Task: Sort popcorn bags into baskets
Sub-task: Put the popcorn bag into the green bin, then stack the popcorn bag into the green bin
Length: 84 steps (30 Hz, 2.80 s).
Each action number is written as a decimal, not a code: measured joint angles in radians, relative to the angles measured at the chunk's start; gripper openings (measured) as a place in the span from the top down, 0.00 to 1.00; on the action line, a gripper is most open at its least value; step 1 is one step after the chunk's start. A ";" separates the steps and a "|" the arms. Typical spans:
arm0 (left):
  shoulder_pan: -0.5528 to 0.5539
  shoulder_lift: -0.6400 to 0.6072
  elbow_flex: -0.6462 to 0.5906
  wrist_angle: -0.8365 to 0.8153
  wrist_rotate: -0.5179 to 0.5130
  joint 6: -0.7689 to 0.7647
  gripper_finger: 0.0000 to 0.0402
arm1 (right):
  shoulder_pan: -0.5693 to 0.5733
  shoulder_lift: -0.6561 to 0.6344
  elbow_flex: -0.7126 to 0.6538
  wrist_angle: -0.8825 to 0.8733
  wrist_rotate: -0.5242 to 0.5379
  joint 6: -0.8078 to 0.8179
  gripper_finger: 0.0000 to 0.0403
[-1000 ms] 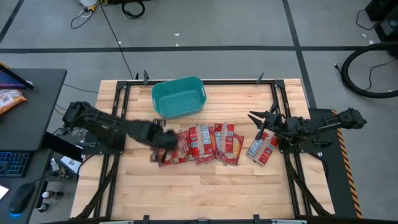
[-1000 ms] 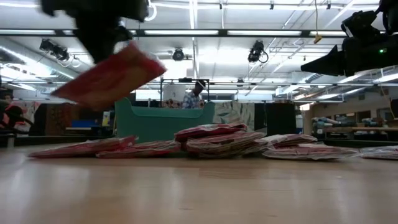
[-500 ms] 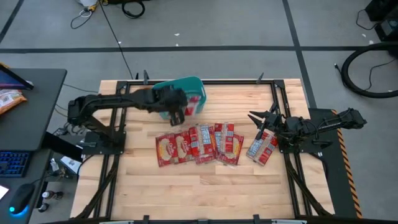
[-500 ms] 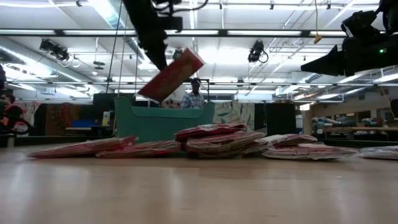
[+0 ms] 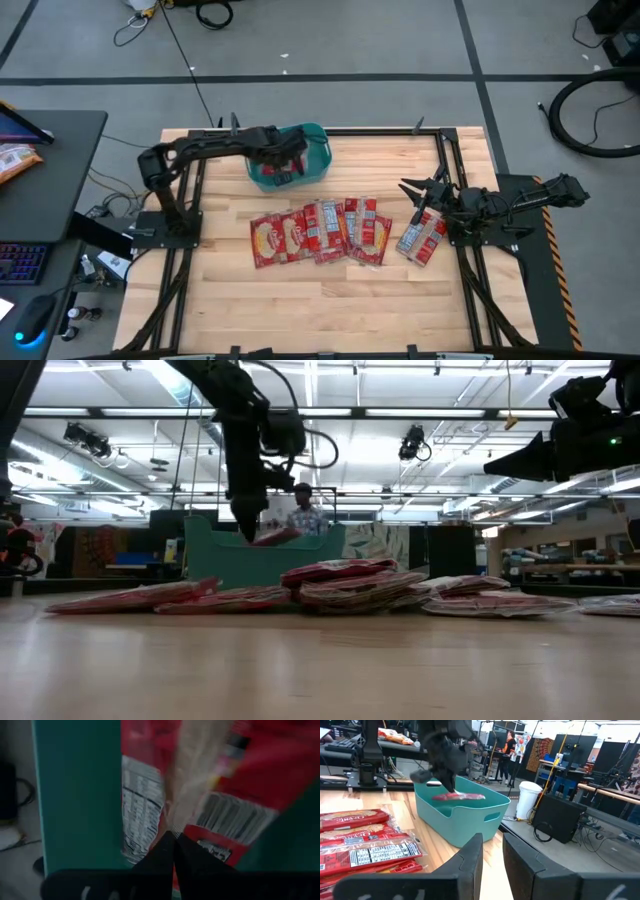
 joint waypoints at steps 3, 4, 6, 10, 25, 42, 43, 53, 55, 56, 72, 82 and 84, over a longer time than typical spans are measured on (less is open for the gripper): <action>-0.006 0.004 0.000 -0.023 -0.080 0.041 0.88 | 0.000 0.000 0.000 0.000 0.000 0.000 0.80; -0.011 -0.002 0.000 -0.031 -0.089 0.045 0.85 | 0.000 0.000 0.000 0.000 0.000 0.000 0.80; -0.030 -0.021 0.000 -0.040 -0.089 0.049 0.79 | 0.000 0.000 0.000 0.000 0.000 0.000 0.80; -0.093 -0.066 0.000 -0.040 -0.034 0.095 0.70 | 0.000 0.000 0.000 0.000 0.000 0.000 0.80; -0.394 -0.065 -0.044 0.029 0.122 0.249 0.69 | 0.000 0.001 0.000 0.002 0.000 0.000 0.80; -0.581 -0.063 -0.146 -0.247 0.251 0.209 0.69 | 0.000 0.003 0.000 0.008 0.000 0.000 0.80; -0.592 -0.063 -0.164 -0.242 0.248 0.220 0.69 | 0.000 0.003 0.000 0.008 0.000 0.000 0.80; -0.649 -0.062 -0.166 -0.161 0.139 0.286 0.69 | 0.000 0.003 0.000 0.007 0.000 0.000 0.80; -0.630 -0.042 -0.137 -0.158 0.196 0.281 0.70 | 0.000 0.003 0.000 0.007 0.000 0.000 0.80; -0.620 -0.026 -0.121 -0.159 0.206 0.280 0.71 | 0.000 0.003 0.000 0.007 0.000 0.000 0.80; -0.567 0.294 0.221 -0.377 0.271 0.523 0.80 | 0.000 0.004 0.000 0.007 0.000 0.000 0.80; -0.544 0.296 0.213 -0.383 0.292 0.631 0.66 | 0.000 0.004 0.000 0.007 0.000 0.000 0.80; -0.539 0.297 0.192 -0.385 0.310 0.647 0.64 | 0.000 0.004 0.000 0.007 0.000 0.000 0.80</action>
